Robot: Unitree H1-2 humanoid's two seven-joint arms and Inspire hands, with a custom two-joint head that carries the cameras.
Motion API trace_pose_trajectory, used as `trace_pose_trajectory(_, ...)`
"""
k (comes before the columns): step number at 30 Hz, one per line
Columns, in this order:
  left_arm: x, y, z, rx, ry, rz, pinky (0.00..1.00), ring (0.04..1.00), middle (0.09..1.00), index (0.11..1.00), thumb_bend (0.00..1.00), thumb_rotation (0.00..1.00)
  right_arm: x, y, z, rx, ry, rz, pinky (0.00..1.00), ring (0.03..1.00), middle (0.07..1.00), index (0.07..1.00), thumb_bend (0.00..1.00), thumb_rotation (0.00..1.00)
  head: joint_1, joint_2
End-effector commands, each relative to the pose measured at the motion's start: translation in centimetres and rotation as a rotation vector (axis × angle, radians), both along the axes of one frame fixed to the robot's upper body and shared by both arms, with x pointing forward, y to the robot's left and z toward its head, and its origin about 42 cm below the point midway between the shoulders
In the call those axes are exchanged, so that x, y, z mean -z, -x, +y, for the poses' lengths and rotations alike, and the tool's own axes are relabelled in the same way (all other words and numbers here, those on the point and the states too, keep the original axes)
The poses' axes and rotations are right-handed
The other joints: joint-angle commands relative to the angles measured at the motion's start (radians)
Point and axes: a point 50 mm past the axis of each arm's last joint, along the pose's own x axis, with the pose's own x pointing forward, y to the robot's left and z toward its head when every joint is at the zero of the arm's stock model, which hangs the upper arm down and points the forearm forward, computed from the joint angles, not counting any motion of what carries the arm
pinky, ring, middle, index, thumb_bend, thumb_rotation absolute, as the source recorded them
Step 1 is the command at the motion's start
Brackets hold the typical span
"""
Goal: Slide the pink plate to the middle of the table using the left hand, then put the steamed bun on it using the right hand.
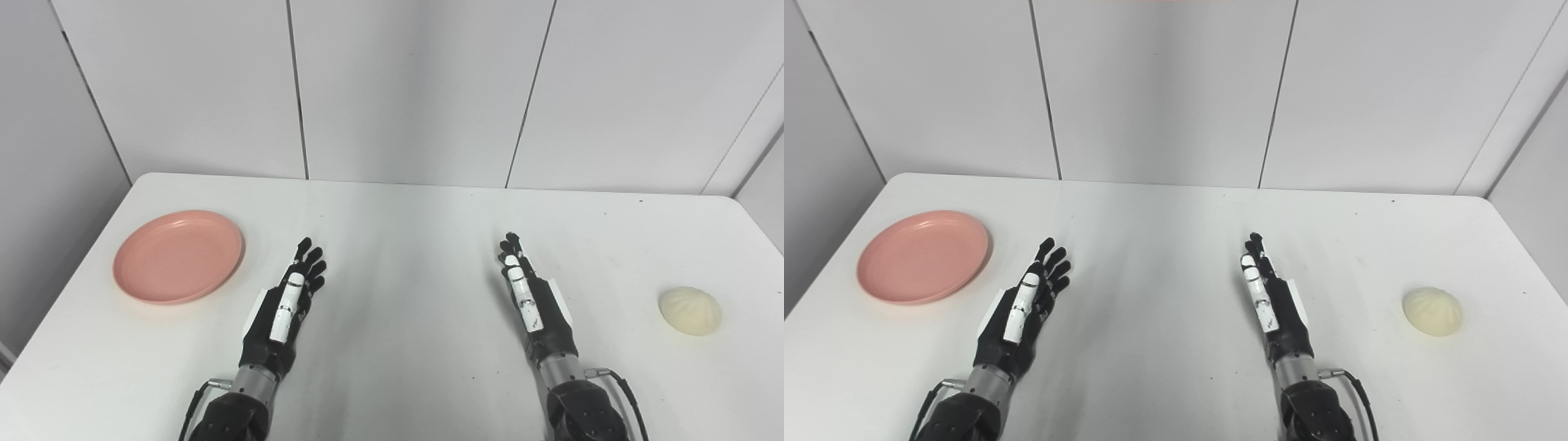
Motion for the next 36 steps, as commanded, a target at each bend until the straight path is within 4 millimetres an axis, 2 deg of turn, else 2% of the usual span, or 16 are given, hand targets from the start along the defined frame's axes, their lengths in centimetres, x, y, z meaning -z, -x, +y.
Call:
trace_pose_trajectory(1,2.7,1.3,0.6,-0.008,-0.011,0.117,0.97,0.967,0.978,0.978,0.4,1.0,1.2,0.2,0.8,-0.031,-0.005,0.085,0.98,0.97,0.972,0.986,0.18,1.0,0.0,0.001)
trace_pose_trajectory(29,2.8,1.3,0.6,-0.007,-0.011,0.116,0.97,0.969,0.979,0.98,0.4,1.0,1.2,0.1,0.8,-0.031,-0.017,0.09,0.99,0.978,0.978,0.991,0.18,1.0,0.008,0.0)
trace_pose_trajectory(33,3.1,1.1,0.3,0.001,-0.015,0.115,0.97,0.968,0.979,0.983,0.41,1.0,1.3,0.1,0.5,-0.029,-0.006,0.088,0.98,0.969,0.969,0.987,0.17,1.0,0.061,-0.015)
trace_pose_trajectory(34,3.3,0.9,0.1,0.005,-0.017,0.113,0.97,0.968,0.98,0.985,0.41,1.0,1.4,0.1,0.2,-0.032,-0.005,0.089,0.98,0.971,0.97,0.989,0.17,1.0,0.103,-0.027)
trace_pose_trajectory(36,3.6,0.8,-0.4,0.009,-0.027,0.113,0.97,0.966,0.979,0.987,0.42,1.0,1.5,0.0,-0.4,-0.039,0.003,0.085,0.99,0.975,0.974,0.992,0.16,1.0,0.133,-0.037)
